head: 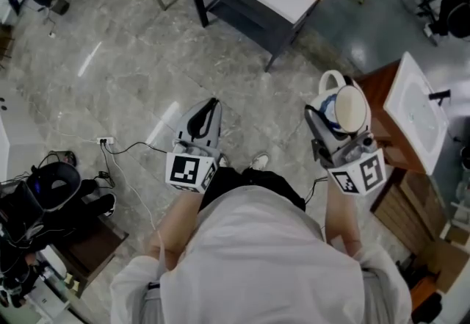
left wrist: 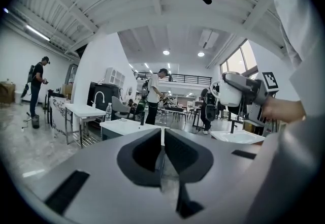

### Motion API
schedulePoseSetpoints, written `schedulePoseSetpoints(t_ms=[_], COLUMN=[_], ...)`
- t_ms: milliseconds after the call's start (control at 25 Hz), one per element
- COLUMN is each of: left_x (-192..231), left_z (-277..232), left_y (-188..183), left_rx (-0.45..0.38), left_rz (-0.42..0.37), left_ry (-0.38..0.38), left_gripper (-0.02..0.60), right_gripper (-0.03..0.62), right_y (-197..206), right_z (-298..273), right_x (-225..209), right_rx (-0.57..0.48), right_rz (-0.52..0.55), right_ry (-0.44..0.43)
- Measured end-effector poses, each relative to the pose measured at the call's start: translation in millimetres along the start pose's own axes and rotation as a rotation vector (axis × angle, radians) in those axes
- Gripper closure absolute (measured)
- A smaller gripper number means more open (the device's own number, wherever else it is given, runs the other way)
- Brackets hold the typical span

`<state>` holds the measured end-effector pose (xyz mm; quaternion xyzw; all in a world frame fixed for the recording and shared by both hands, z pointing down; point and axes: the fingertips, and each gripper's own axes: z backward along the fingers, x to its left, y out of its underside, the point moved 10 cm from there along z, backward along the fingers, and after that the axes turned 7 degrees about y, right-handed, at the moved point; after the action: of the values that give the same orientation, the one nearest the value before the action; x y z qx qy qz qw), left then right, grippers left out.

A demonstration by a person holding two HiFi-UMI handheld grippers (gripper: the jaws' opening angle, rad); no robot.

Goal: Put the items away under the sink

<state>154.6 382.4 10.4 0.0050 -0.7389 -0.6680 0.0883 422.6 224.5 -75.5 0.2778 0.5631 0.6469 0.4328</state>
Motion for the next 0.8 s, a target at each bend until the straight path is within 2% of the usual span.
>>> schedulePoseSetpoints(t_ms=[360, 560, 800], left_x=[-8, -7, 15], left_z=[-26, -35, -52], left_y=[-7, -19, -24], left_rx=[-0.047, -0.066, -0.08], left_rz=[-0.037, -0.069, -0.076], left_ry=[-0.13, -0.148, -0.155], left_gripper=[0.561, 0.561, 0.561], right_gripper=[0.201, 0.201, 0.201], right_y=[3, 8, 20], right_z=[-12, -24, -48], right_x=[-25, -28, -27], right_rx=[0.017, 0.027, 0.046], right_rz=[0.022, 0.017, 0.016], right_ry=[-0.106, -0.128, -0.134])
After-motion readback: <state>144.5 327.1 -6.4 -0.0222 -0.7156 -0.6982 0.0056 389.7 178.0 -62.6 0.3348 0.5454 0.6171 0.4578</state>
